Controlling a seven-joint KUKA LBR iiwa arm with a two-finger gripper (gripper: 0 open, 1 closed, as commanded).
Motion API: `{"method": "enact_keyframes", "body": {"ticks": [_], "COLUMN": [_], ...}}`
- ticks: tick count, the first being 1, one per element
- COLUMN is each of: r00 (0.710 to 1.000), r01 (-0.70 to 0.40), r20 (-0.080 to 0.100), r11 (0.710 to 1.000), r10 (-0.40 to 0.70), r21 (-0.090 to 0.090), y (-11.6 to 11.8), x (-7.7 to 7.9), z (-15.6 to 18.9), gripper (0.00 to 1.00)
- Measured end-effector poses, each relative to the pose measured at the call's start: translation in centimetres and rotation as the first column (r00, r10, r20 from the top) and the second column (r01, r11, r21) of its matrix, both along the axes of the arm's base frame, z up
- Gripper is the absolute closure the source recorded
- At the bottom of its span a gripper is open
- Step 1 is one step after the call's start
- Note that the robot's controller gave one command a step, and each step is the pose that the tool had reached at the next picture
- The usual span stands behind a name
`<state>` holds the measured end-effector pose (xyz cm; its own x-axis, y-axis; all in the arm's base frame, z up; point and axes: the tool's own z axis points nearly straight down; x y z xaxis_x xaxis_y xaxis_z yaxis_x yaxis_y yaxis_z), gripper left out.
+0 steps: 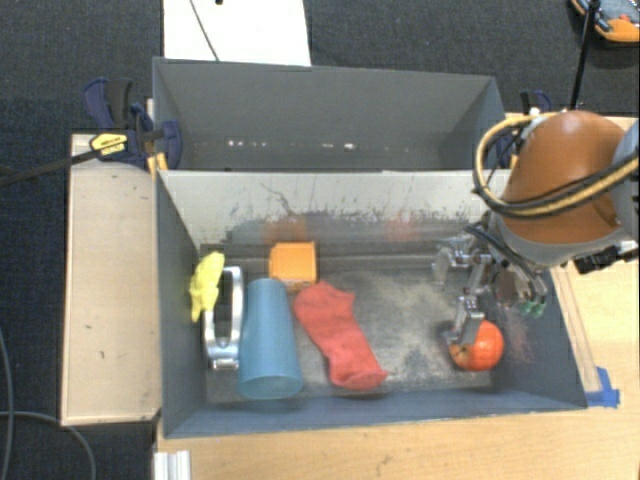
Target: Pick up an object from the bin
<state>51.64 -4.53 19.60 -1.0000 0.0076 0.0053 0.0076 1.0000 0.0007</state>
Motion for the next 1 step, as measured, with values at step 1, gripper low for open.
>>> {"method": "enact_keyframes", "body": {"ticks": [1], "r00": [1.0], "r01": [0.0], "r20": [0.003], "r11": [1.0], "r10": [0.0], "r21": [0.0], "y": [0.01], "x": [0.03], "z": [0.19], "gripper": [0.0]}}
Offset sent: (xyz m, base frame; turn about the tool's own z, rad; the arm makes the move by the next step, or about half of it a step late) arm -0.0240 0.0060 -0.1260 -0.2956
